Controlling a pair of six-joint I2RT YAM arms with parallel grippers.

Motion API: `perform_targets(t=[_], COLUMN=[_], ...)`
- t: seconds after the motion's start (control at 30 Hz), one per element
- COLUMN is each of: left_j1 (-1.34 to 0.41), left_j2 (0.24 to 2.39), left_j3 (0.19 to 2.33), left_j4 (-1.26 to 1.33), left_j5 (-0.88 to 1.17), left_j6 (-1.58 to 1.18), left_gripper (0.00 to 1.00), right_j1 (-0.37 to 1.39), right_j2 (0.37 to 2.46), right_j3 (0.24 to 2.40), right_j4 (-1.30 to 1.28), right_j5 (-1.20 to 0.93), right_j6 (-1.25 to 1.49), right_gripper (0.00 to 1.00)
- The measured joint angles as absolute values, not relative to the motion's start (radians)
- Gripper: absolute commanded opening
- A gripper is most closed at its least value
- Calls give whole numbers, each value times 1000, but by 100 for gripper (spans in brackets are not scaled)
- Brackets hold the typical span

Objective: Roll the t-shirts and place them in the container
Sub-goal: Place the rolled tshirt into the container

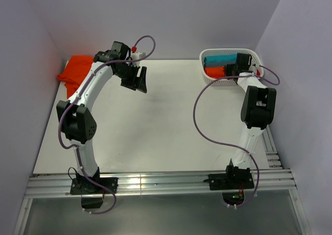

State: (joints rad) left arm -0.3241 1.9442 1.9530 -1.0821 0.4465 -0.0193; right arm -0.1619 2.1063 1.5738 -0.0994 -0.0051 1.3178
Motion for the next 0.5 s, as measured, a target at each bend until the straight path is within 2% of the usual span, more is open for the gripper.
perform_targets(t=[0.27, 0.5], left_j1=[-324, -324], left_j2=[1944, 1944], left_j3=[1951, 1940], left_j4=[-1082, -1079], left_j5=[447, 447], left_j6=[-20, -20], left_gripper=[73, 73], right_j1=[-162, -162], right_j2=[2068, 2069], right_j3=[1500, 1519], right_j4=[-68, -105], right_j5=[16, 23], right_j6=[1334, 1333], right_gripper=[21, 20])
